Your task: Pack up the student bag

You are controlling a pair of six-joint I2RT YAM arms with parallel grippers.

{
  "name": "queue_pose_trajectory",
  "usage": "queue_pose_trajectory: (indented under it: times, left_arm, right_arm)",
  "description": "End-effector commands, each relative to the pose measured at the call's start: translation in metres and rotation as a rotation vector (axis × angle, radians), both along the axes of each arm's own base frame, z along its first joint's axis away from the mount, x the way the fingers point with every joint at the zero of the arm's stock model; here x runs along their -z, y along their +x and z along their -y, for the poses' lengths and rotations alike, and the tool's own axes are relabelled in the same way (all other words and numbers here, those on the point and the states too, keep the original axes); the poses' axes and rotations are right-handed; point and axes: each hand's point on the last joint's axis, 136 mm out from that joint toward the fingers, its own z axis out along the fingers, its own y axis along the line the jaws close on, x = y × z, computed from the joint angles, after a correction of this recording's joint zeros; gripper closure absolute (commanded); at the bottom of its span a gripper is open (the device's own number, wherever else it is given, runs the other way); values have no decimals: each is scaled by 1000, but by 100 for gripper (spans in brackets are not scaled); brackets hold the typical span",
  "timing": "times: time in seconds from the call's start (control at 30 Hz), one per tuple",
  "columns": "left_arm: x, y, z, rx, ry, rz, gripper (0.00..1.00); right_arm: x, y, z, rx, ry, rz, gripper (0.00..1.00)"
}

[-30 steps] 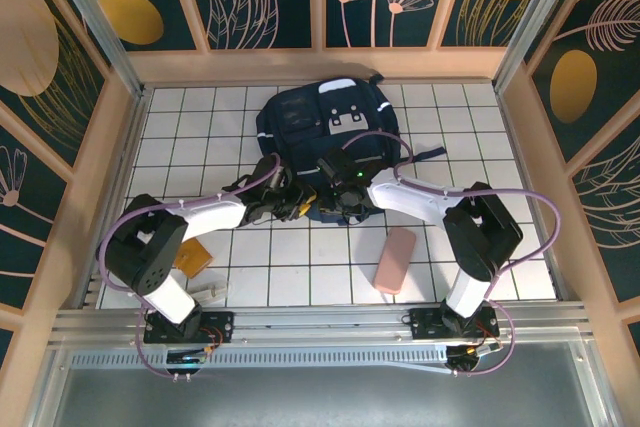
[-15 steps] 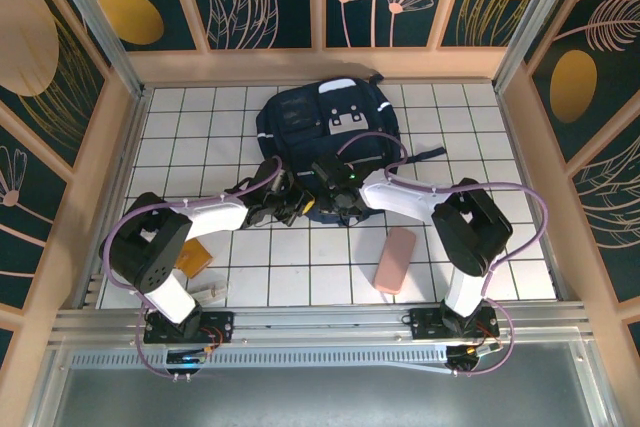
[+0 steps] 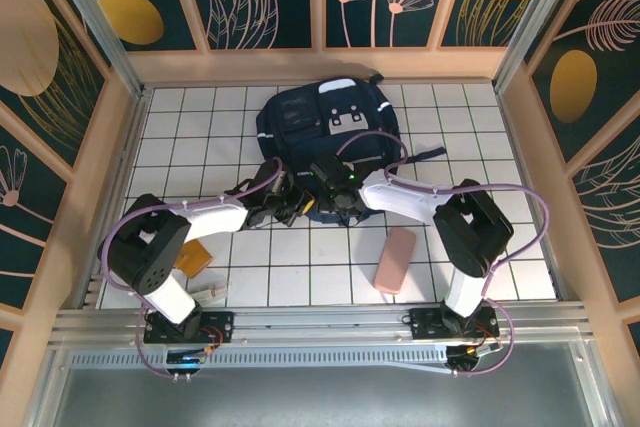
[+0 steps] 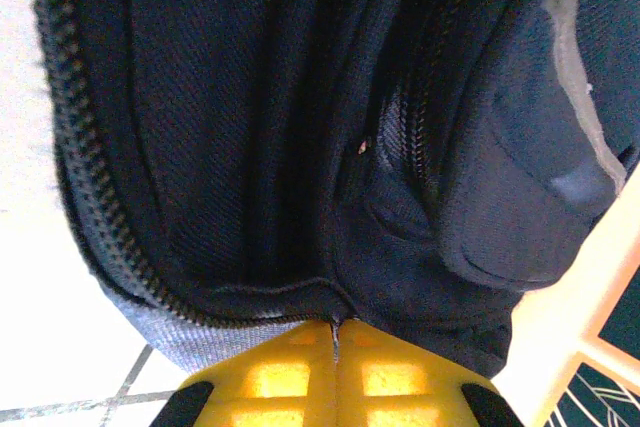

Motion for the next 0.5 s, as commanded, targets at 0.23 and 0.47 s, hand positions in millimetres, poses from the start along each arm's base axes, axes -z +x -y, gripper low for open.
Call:
queue_pose_trajectory:
  times: [0.23, 0.47]
  left_arm:
    - [20, 0, -87, -277, 148, -107, 100]
    - [-31, 33, -105, -209, 180, 119, 100]
  right_arm:
    - [-14, 9, 99, 60, -214, 3, 100]
    - [-38, 17, 72, -70, -6, 9, 100]
